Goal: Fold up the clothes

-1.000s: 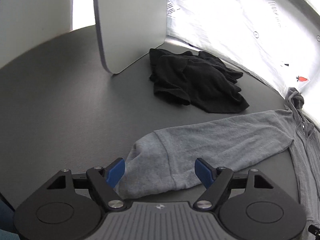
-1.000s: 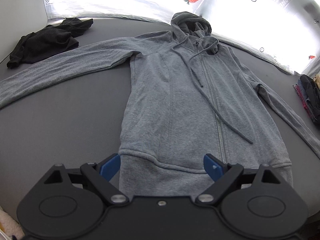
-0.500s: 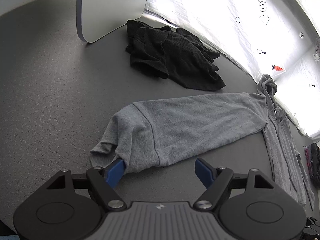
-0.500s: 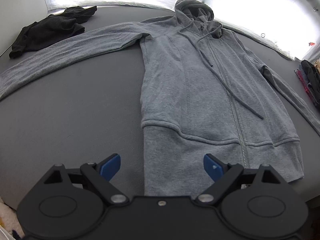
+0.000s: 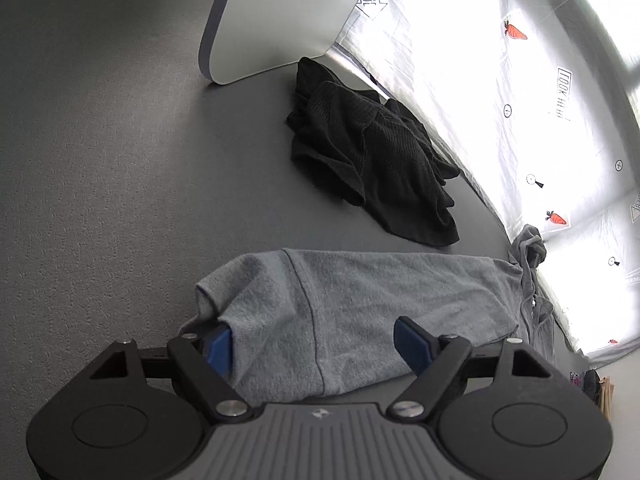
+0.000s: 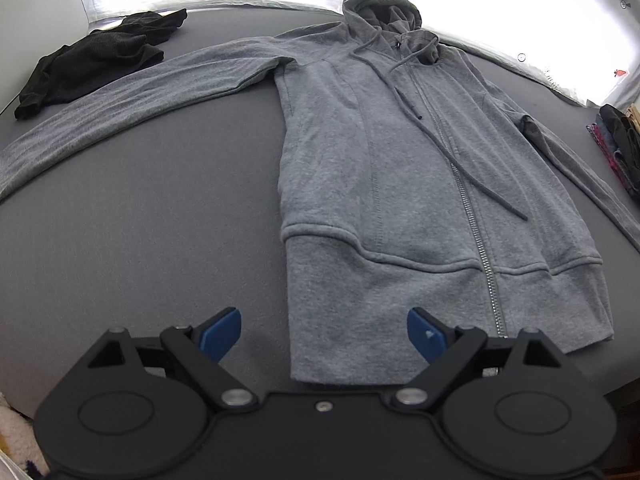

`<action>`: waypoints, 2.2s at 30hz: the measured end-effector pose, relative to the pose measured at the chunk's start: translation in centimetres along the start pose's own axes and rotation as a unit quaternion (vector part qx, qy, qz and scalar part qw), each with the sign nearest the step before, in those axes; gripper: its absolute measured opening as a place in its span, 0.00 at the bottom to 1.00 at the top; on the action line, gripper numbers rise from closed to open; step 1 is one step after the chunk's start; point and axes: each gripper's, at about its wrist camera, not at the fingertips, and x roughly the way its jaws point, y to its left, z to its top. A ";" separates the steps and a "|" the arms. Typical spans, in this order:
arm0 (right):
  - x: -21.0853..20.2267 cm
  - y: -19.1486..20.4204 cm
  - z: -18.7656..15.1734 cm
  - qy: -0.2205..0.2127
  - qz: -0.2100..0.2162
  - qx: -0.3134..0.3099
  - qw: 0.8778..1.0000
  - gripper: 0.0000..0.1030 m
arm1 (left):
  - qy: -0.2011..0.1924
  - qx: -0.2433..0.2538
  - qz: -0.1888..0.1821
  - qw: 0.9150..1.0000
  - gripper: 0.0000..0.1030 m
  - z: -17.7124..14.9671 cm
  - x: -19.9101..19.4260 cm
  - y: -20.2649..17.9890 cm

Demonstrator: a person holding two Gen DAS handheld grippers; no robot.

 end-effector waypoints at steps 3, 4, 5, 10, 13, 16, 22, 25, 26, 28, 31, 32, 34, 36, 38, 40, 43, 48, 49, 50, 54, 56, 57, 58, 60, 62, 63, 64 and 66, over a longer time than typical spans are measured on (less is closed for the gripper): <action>0.1 0.1 -0.1 0.001 0.000 -0.006 1.000 0.88 | -0.057 -0.029 0.019 0.998 0.80 1.1 -1.1 1.2; 0.1 0.1 -0.1 0.001 0.000 -0.006 1.000 0.88 | -0.074 -0.039 0.023 0.996 0.80 1.4 -1.6 1.7; 0.1 0.1 -0.1 0.002 0.000 -0.007 1.000 0.88 | -0.084 -0.050 0.028 0.995 0.80 1.8 -1.9 2.2; 0.3 -0.2 -0.1 0.004 -0.001 -0.004 1.000 0.88 | -0.063 -0.045 0.054 0.996 0.80 2.0 -1.9 3.0; 0.5 -0.4 0.1 0.004 -0.004 0.004 1.000 0.88 | -0.037 0.010 0.063 0.997 0.79 0.9 -1.0 1.7; 0.6 -0.5 0.1 -0.001 -0.007 0.012 1.000 0.88 | -0.017 0.045 0.080 0.996 0.78 -0.2 0.1 0.6; 0.7 -0.8 0.1 -0.010 -0.011 0.028 0.999 0.88 | -0.024 0.095 0.148 0.984 0.14 -1.2 0.6 -1.2; 0.8 -0.9 0.0 -0.014 -0.014 0.036 0.999 0.88 | -0.009 0.046 0.127 0.991 0.04 -0.5 -0.2 -0.6; 0.8 -0.9 0.0 -0.016 -0.014 0.039 0.999 0.88 | -0.005 0.031 0.115 0.993 0.04 -0.4 -0.5 -0.7; 0.8 -1.0 0.0 -0.019 -0.016 0.044 0.999 0.88 | 0.013 0.014 0.072 0.997 0.03 0.0 -0.9 -1.7; 0.8 -1.3 -0.1 -0.025 -0.019 0.058 0.998 0.88 | 0.041 0.030 0.025 0.998 0.03 0.2 -0.7 -4.9; 0.8 -1.7 -0.4 -0.027 -0.022 0.070 0.997 0.88 | 0.048 0.063 0.011 0.997 0.03 0.2 -0.6 -7.0; 0.7 -2.6 -0.8 -0.030 -0.025 0.092 0.995 0.88 | 0.065 0.105 -0.025 0.992 0.03 -0.3 -0.2 -11.0; 0.4 -3.5 -1.3 -0.034 -0.026 0.111 0.993 0.88 | 0.080 0.133 -0.066 0.986 0.03 -1.1 0.7 -15.1; -0.1 -4.5 -1.8 -0.039 -0.022 0.125 0.991 0.88 | 0.093 0.166 -0.102 0.976 0.03 -2.3 1.8 -19.3; -0.7 -5.3 -2.3 -0.046 -0.024 0.125 0.991 0.88 | 0.108 0.199 -0.137 0.964 0.03 -3.9 3.1 -23.4; -1.8 -6.6 -2.6 -0.060 -0.023 0.116 0.991 0.88 | 0.136 0.219 -0.189 0.947 0.03 -6.5 4.9 -28.8; -3.4 -9.7 -2.5 -0.079 -0.035 0.103 0.991 0.88 | 0.176 0.261 -0.265 0.911 0.03 -11.7 6.7 -37.4; -3.6 -10.5 -2.5 -0.080 -0.040 0.105 0.990 0.88 | 0.187 0.271 -0.281 0.902 0.03 -12.8 7.1 -39.0; -3.7 -11.4 -2.5 -0.082 -0.044 0.107 0.990 0.88 | 0.195 0.278 -0.293 0.894 0.03 -13.7 7.4 -40.3; -3.6 -15.5 -2.9 -0.080 -0.055 0.135 0.986 0.88 | 0.226 0.317 -0.323 0.863 0.03 -18.4 8.4 -45.0; -3.4 -17.6 -3.1 -0.077 -0.056 0.152 0.984 0.88 | 0.238 0.332 -0.327 0.852 0.04 -20.3 9.2 -46.5; -3.2 -18.6 -3.3 -0.076 -0.056 0.160 0.983 0.88 | 0.249 0.330 -0.324 0.851 0.04 -21.2 10.0 -47.0; -3.0 -19.8 -3.5 -0.073 -0.056 0.168 0.981 0.88 | 0.261 0.324 -0.319 0.852 0.04 -22.1 10.9 -47.6; -2.7 -21.4 -4.0 -0.068 -0.056 0.178 0.980 0.88 | 0.282 0.305 -0.311 0.855 0.04 -23.4 12.6 -48.2; -2.5 -22.7 -4.4 -0.065 -0.057 0.183 0.979 0.88 | 0.302 0.287 -0.302 0.857 0.04 -24.9 14.3 -48.7; -2.3 -23.4 -4.6 -0.063 -0.056 0.186 0.979 0.88 | 0.308 0.292 -0.298 0.855 0.04 -25.7 14.9 -49.0; -2.1 -24.3 -4.8 -0.061 -0.053 0.189 0.979 0.88 | 0.315 0.301 -0.294 0.851 0.04 -26.5 15.5 -49.4; -1.6 -25.5 -4.9 -0.058 -0.047 0.194 0.978 0.88 | 0.334 0.326 -0.285 0.837 0.15 -28.3 16.8 -49.7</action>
